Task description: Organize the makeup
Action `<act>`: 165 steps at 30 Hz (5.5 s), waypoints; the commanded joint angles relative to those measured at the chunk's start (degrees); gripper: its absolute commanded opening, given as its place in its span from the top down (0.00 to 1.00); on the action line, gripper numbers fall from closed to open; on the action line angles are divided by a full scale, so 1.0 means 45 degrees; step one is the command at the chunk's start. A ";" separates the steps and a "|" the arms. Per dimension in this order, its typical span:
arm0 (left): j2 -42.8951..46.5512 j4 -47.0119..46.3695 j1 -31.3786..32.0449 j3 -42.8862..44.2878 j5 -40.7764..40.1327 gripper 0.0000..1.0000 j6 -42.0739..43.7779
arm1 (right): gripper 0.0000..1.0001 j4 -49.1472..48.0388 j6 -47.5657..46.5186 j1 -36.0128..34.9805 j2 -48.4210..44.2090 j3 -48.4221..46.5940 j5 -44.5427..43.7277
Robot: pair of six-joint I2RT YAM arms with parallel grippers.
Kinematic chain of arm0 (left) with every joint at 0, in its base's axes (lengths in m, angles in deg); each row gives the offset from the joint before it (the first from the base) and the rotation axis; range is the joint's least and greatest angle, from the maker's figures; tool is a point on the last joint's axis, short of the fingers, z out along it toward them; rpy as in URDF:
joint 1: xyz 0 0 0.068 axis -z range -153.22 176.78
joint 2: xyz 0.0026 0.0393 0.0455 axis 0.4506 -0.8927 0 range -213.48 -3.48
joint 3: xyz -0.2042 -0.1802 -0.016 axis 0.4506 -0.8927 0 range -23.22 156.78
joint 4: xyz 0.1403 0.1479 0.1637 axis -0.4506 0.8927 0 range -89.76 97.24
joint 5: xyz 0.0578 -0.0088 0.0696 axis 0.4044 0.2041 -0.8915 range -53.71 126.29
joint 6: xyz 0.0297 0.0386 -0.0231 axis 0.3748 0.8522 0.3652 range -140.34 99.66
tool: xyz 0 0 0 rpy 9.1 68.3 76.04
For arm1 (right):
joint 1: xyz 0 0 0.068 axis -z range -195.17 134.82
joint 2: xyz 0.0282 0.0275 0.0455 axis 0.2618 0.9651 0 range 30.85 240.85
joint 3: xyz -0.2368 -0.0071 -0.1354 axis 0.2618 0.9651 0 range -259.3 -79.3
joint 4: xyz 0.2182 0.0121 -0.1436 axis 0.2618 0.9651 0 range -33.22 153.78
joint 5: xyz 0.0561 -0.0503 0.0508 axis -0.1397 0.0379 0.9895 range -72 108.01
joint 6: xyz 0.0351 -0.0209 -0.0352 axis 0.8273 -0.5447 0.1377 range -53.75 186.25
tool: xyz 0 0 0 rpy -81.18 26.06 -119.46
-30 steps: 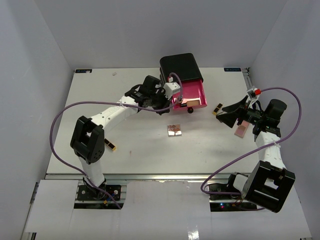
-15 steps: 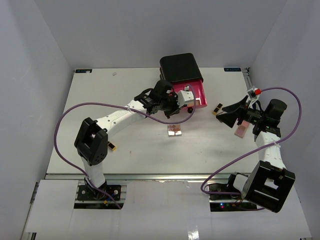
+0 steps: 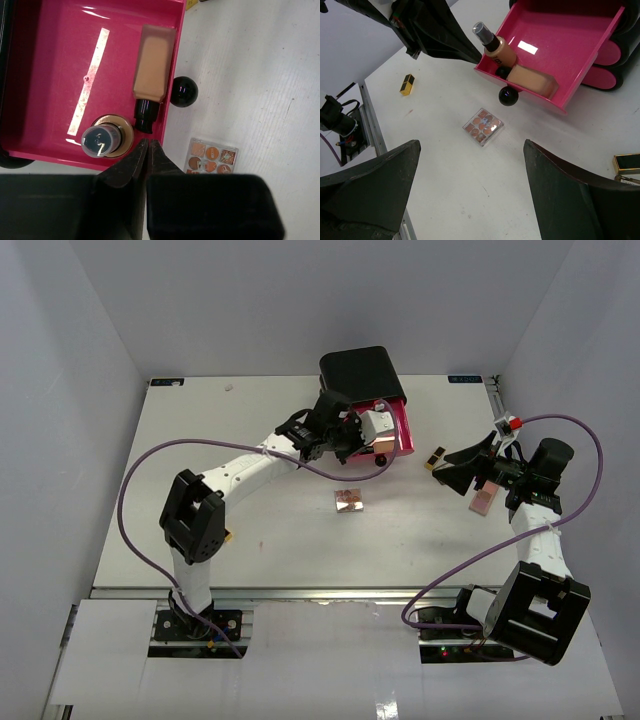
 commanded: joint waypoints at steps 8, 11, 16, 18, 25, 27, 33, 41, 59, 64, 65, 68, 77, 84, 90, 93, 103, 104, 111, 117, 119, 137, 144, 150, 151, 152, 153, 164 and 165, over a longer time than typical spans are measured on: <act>-0.0789 -0.0298 0.0044 0.1954 -0.1190 0.52 0.0121 | 0.10 -0.0354 0.0000 0.0114 -0.0086 0.0011 0.0300; -0.1131 -0.0347 0.0058 0.2492 -0.1542 0.41 0.0297 | 0.10 -0.0352 -0.0015 0.0116 -0.0086 0.0009 0.0317; -0.1707 -0.0367 0.0061 0.3140 -0.1881 0.37 0.0548 | 0.10 -0.0352 -0.0037 0.0135 -0.0067 -0.0011 0.0337; -0.1906 -0.0407 0.0061 0.3313 -0.2014 0.36 0.0588 | 0.10 -0.0352 -0.0037 0.0149 -0.0067 -0.0011 0.0350; -0.2424 -0.0489 0.0026 0.3711 -0.2247 0.36 0.0626 | 0.10 -0.0318 -0.0023 0.0155 -0.0047 -0.0016 0.0381; -0.2462 -0.0508 -0.0022 0.3730 -0.2290 0.36 0.0616 | 0.10 -0.0332 -0.0037 0.0160 -0.0047 -0.0030 0.0400; -0.2039 -0.0573 -0.0041 0.3772 -0.1983 0.30 0.0158 | 0.10 -0.0313 -0.0017 0.0190 -0.0047 -0.0030 0.0430; -0.0892 -0.1144 -0.0056 0.3866 -0.1972 0.22 -0.0648 | 0.10 -0.0309 -0.0020 0.0181 -0.0047 -0.0027 0.0431; 0.2995 -0.0801 -0.0037 -0.0796 -0.2647 0.79 -0.2292 | 0.10 -0.0339 0.0009 0.0245 -0.0028 0.0016 0.0422; 0.2658 -0.0588 -0.0037 -0.0788 -0.2170 0.81 -0.2545 | 0.10 -0.0332 0.0022 0.0251 -0.0008 0.0011 0.0415; 0.2544 -0.0567 -0.0037 -0.0786 -0.2094 0.81 -0.2557 | 0.10 -0.0332 0.0022 0.0268 0.0007 0.0024 0.0430; 0.2278 -0.0576 -0.0055 -0.0737 -0.1845 0.82 -0.2640 | 0.10 -0.0332 0.0004 0.0253 0.0033 0.0028 0.0415; 0.1475 -0.0323 -0.0037 -0.0242 -0.1131 0.84 -0.2854 | 0.10 -0.0333 0.0022 0.0253 0.0069 0.0009 0.0437; 0.1458 -0.0214 -0.0052 -0.0536 -0.0865 0.85 -0.3003 | 0.10 -0.0352 0.0022 0.0253 0.0051 0.0009 0.0458; 0.1457 -0.0230 -0.0037 -0.0498 -0.1086 0.85 -0.3083 | 0.10 -0.0350 0.0022 0.0253 0.0051 0.0027 0.0454; 0.1615 -0.0230 -0.0056 -0.0533 -0.1821 0.80 -0.3085 | 0.10 -0.0352 0.0022 0.0272 0.0031 0.0009 0.0454; 0.2138 -0.0443 -0.0039 -0.1858 -0.1514 0.57 -0.2634 | 0.10 -0.0332 0.0059 0.0272 0.0033 0.0007 0.0512; 0.2031 -0.0523 -0.0048 -0.1850 -0.1532 0.53 -0.2625 | 0.10 -0.0332 0.0050 0.0272 0.0042 -0.0002 0.0513; 0.1352 -0.1222 -0.0044 -0.1440 -0.1745 0.43 -0.2563 | 0.10 -0.0352 0.0061 0.0272 0.0077 0.0009 0.0513; 0.0988 -0.1519 -0.0037 -0.1055 -0.1899 0.42 -0.2401 | 0.10 -0.0352 0.0041 0.0272 0.0149 -0.0011 0.0532; 0.0937 -0.1533 -0.0037 -0.0902 -0.1820 0.43 -0.2388 | 0.10 -0.0352 0.0055 0.0272 0.0168 -0.0011 0.0532; 0.0482 -0.1539 -0.0037 0.0092 -0.1274 0.49 -0.2616 | 0.10 -0.0352 0.0041 0.0272 0.0168 -0.0011 0.0552; 0.0322 -0.1499 -0.0037 0.0234 -0.1734 0.57 -0.2496 | 0.10 -0.0352 0.0061 0.0310 0.0168 -0.0030 0.0591; 0.0095 -0.1499 -0.0130 0.0653 -0.2152 0.64 -0.2401 | 0.10 -0.0332 0.0061 0.0292 0.0150 -0.0030 0.0589; 0.0024 -0.1516 -0.0185 0.0709 -0.2171 0.65 -0.2418 | 0.10 -0.0332 0.0061 0.0292 0.0148 -0.0030 0.0591; -0.0025 -0.1538 -0.0222 0.0813 -0.2164 0.66 -0.2440 | 0.10 -0.0332 0.0061 0.0292 0.0148 -0.0021 0.0591; -0.0073 -0.1558 -0.0260 0.0925 -0.2150 0.68 -0.2465 | 0.10 -0.0332 0.0059 0.0292 0.0148 -0.0012 0.0591; -0.1340 -0.1009 -0.0642 0.2650 -0.1786 0.69 -0.2527 | 0.10 -0.0313 0.0061 0.0311 0.0154 -0.0030 0.0610; -0.1543 -0.0848 -0.0642 0.2843 -0.1754 0.69 -0.2506 | 0.10 -0.0313 0.0061 0.0311 0.0164 -0.0030 0.0610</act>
